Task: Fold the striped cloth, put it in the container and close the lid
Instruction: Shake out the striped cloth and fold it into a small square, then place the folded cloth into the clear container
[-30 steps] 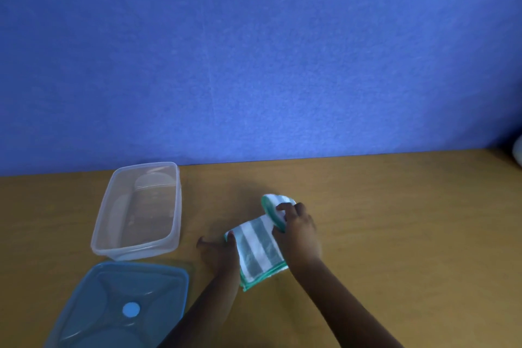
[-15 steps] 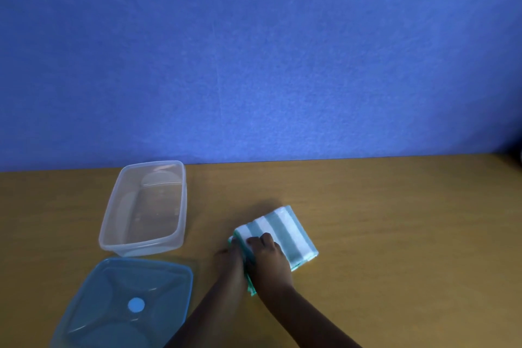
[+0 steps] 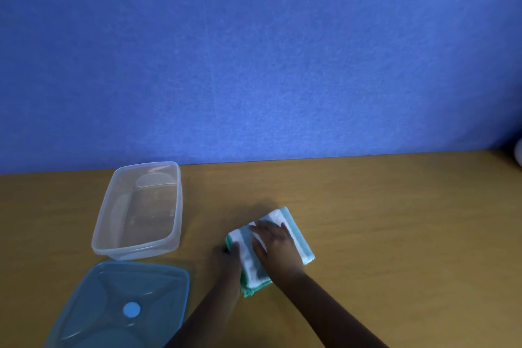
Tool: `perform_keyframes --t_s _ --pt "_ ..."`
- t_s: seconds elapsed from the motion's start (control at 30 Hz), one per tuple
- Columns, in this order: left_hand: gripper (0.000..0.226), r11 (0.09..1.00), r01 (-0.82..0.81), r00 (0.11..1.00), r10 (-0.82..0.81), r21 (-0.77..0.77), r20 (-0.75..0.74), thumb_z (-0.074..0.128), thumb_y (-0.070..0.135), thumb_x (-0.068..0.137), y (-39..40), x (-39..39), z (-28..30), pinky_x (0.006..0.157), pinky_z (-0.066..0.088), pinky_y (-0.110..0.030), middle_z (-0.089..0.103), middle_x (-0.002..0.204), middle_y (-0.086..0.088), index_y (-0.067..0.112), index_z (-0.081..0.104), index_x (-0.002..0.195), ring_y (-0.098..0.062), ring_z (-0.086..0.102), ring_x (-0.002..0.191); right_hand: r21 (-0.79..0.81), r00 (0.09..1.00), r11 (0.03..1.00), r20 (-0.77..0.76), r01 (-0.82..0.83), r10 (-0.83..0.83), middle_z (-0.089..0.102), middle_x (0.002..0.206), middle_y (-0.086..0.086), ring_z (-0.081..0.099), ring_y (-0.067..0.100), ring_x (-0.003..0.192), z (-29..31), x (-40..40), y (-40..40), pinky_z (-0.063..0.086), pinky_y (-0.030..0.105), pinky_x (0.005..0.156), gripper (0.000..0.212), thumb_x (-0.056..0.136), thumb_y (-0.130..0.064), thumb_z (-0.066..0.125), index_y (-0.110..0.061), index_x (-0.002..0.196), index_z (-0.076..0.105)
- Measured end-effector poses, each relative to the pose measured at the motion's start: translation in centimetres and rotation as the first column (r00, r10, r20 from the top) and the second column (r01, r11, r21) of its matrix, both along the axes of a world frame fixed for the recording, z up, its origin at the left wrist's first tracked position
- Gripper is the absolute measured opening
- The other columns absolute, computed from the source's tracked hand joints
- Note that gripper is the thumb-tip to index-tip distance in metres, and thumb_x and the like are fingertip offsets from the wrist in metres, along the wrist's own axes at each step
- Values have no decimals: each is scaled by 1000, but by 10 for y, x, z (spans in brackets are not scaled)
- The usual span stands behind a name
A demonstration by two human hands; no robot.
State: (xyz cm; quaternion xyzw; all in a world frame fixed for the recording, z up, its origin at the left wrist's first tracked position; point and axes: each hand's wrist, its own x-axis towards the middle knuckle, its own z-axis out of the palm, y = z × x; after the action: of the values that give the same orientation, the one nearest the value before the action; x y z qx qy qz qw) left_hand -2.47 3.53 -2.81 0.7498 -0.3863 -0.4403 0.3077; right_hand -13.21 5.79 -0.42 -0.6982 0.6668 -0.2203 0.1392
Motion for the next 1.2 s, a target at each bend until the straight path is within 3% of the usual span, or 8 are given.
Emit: perform_keyframes --t_s 0.1,0.27,0.43,0.7,0.8,0.87,1.07,1.2 --pt "29 993 79 990 -68 -85 127 60 8 85 6 -3 0 89 45 -49 62 104 -34 -14 54 102 -42 61 97 216 979 975 -179 -58 98 24 156 -2 11 16 146 -15 -11 -4 -2 41 118 54 97 -45 28 -22 146 26" --pt "36 978 71 993 -50 -197 111 61 -2 81 11 -7 -2 92 44 -45 58 110 -33 -12 47 112 -42 58 102 143 911 990 -408 0 59 52 139 -4 43 21 132 -26 -23 6 19 50 112 56 89 -53 30 -24 134 49" --pt "42 976 98 986 -69 -196 150 61 0 81 8 -4 -3 95 44 -46 57 116 -31 -11 45 118 -41 57 108 296 943 908 -241 295 -228 5 159 -9 0 17 147 -41 -65 3 -5 58 113 65 92 -60 21 -33 148 3" --pt "28 996 -29 995 36 -80 91 59 9 82 -3 -6 5 82 49 -42 66 100 -32 -14 60 99 -40 63 94 363 935 868 -30 339 -353 26 154 6 16 19 145 -31 -62 -6 -17 55 111 63 97 -48 26 -10 146 17" --pt "39 995 -84 996 85 -51 26 58 23 88 -10 -6 6 88 49 -45 65 105 -33 -14 61 102 -42 61 99 409 844 841 246 356 -477 57 125 12 54 26 114 -18 -58 -6 20 46 113 49 94 -44 42 -9 128 41" --pt "47 995 -87 996 87 -49 3 55 32 90 -11 -5 7 94 46 -43 62 113 -32 -11 59 109 -43 57 107 456 776 826 367 330 -513 62 112 10 58 22 93 -6 -60 -5 45 34 83 48 89 -44 53 -8 120 47" --pt "46 988 1 1000 1 -154 9 46 35 94 -19 3 19 71 41 -36 64 98 -28 -8 57 99 -36 58 87 570 268 799 813 -192 -516 68 109 10 65 25 100 19 -83 8 55 36 77 50 77 -40 68 -8 115 57" --pt "22 925 141 986 -101 -352 130 50 29 92 -14 12 36 64 34 -32 57 77 -9 10 49 81 -31 57 79 565 242 679 821 -469 -516 70 112 5 64 25 107 21 -85 16 56 40 80 50 78 -33 69 -20 124 53"
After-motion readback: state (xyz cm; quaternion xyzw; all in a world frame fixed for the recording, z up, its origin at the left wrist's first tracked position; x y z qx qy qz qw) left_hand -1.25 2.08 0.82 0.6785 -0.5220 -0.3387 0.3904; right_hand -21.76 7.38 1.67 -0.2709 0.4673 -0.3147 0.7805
